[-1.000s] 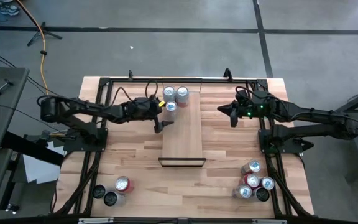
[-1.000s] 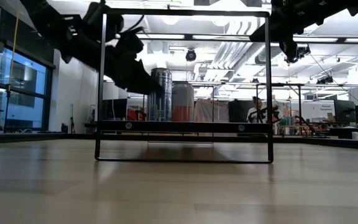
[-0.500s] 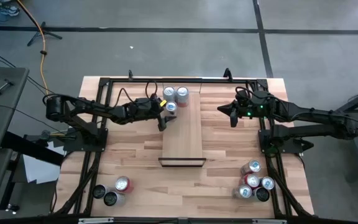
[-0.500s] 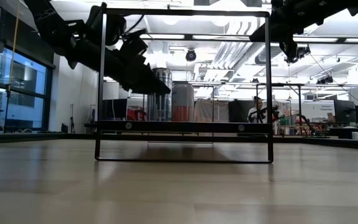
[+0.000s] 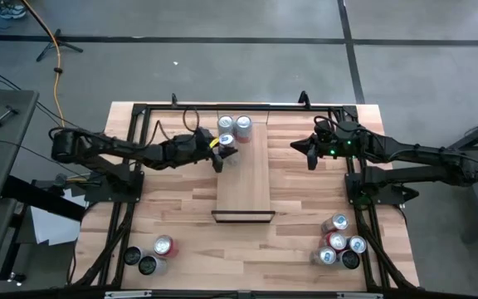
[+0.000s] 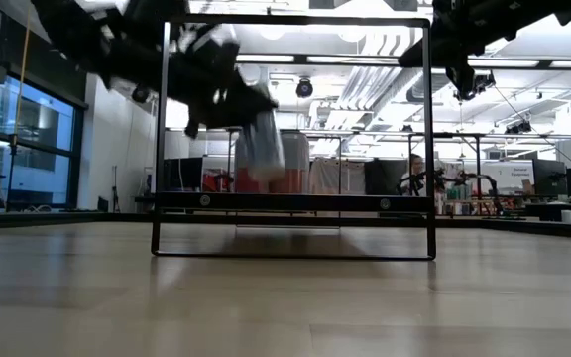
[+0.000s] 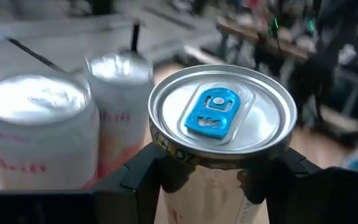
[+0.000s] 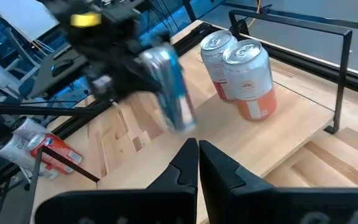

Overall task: Place canned beverage on shelf
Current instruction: Put the blue soda can on the shelf

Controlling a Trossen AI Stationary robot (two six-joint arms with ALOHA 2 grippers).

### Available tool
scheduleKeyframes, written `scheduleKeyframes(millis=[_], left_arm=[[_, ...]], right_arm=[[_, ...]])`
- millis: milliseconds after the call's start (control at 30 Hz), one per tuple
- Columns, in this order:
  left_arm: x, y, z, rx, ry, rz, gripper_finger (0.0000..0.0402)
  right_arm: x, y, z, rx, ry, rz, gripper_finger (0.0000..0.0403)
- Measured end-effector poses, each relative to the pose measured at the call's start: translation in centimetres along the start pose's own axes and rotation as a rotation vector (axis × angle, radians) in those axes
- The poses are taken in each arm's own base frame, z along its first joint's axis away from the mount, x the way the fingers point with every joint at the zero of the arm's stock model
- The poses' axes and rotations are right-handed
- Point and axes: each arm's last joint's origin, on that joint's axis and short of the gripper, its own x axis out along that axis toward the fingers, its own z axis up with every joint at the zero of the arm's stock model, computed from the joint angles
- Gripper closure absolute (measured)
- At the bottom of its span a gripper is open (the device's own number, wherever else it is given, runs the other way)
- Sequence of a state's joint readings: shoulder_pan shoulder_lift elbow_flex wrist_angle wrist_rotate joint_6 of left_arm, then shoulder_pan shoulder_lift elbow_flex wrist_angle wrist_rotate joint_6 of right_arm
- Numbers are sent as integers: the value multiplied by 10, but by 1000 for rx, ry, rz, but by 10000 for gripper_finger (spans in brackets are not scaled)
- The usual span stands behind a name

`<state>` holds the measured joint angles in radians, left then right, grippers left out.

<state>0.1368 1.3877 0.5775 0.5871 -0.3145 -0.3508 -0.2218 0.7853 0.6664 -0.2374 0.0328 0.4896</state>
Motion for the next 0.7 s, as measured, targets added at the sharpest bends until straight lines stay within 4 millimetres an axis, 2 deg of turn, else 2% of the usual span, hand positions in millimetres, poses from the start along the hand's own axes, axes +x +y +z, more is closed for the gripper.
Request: scheduleKeyframes(millis=[200,300,467,700], left_arm=[[-19,-35,9,60,31,301,232],[-19,-48,14,9,43,396,231],[4,-61,16,-21,38,489,230],[47,-68,1,110,122,602,229]], right_arm=[[0,-2,-1,-1,-12,-61,403],[0,-3,-1,-1,-17,-70,403],[1,-3,-1,-2,-11,-73,403],[2,-3,-2,1,-4,-76,403]])
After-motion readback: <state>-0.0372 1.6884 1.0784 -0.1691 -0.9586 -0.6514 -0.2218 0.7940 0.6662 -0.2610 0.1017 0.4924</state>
